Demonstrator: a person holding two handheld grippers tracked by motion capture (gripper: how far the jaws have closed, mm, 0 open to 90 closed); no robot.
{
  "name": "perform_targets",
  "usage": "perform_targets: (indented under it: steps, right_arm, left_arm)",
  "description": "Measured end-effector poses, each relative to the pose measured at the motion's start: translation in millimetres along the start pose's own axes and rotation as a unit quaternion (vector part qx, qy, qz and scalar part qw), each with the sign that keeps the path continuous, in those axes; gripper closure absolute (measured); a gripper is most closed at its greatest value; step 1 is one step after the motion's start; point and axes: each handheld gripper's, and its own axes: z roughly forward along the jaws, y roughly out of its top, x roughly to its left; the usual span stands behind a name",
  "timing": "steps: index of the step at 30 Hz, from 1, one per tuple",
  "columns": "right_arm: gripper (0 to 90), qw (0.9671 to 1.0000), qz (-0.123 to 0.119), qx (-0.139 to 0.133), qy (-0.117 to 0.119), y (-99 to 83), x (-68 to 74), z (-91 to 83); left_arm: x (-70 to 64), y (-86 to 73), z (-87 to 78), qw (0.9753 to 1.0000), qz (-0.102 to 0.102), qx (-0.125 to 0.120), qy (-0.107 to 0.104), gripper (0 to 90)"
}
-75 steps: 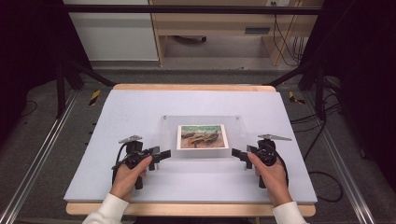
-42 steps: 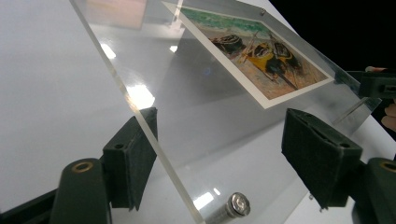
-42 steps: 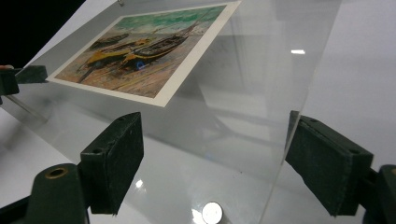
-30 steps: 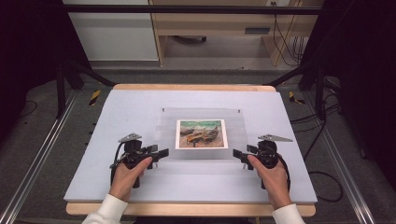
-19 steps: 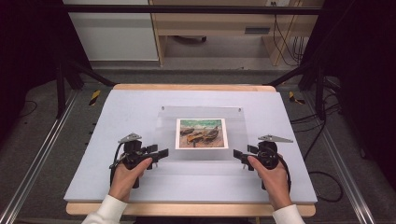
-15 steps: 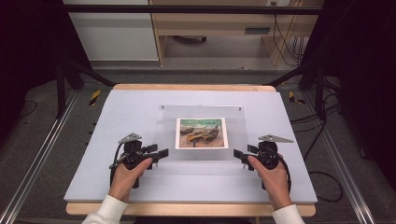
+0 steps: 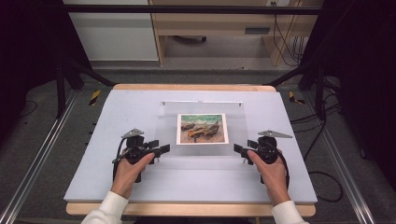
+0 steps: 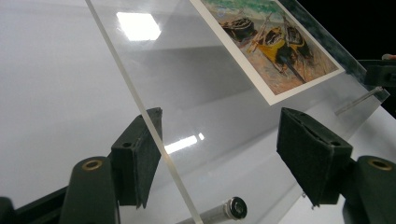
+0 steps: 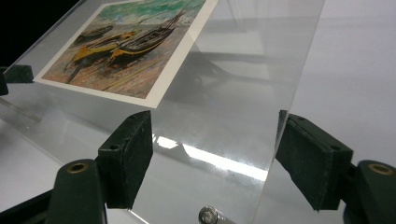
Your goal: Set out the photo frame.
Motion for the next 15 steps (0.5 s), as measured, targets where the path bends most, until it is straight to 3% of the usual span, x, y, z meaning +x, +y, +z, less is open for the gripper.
perform_targets:
  steps: [4, 15]
  right_arm:
    - [28.3, 1.0000, 0.004, -0.001, 0.000, 0.2, -0.4, 1.3]
    - [29.4, 0.9994, -0.024, -0.016, -0.018, -5.8, 8.1, -6.4]
  left_arm:
    - [-0.8, -1.1, -1.3, 1.0000, 0.000, 0.001, 0.000, 30.3]
    - [-8.5, -2.9, -5.5, 0.9996, 0.027, 0.001, 0.011, 30.4]
